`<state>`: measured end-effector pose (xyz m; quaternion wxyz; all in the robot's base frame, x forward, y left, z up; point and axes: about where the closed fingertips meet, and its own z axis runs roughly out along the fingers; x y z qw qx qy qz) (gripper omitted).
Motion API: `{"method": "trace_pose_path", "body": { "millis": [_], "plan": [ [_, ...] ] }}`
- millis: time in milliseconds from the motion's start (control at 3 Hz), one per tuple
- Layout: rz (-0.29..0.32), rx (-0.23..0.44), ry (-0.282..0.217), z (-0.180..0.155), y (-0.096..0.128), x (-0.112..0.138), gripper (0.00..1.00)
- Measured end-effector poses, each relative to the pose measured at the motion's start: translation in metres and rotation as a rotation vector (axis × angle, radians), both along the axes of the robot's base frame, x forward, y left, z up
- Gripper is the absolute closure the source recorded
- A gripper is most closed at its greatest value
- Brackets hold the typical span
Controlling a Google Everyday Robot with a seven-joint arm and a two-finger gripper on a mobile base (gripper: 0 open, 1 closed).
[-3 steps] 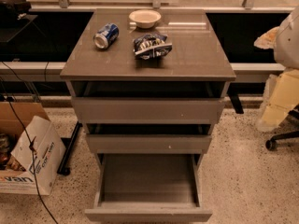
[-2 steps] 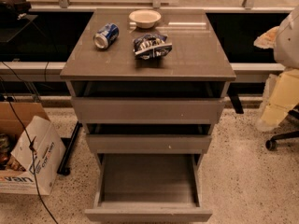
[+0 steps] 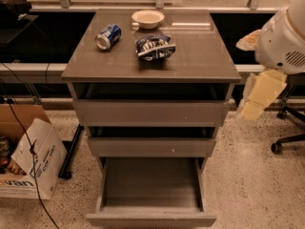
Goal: Place blue chip bag into bottom drawer
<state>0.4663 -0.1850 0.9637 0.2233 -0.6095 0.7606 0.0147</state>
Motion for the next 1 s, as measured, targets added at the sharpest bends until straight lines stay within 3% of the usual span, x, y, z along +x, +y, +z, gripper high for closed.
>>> {"method": "trace_pose_path", "body": {
  "millis": [333,667,1000],
  "plan": [
    [0.001,0.006,0.006,-0.002,0.001,0.001,0.0],
    [-0.036,0.05,-0.013,-0.007,0.009,0.012,0.0],
    [-0.062,0.109,-0.089,-0.008,0.025,0.039,0.0]
  ]
}}
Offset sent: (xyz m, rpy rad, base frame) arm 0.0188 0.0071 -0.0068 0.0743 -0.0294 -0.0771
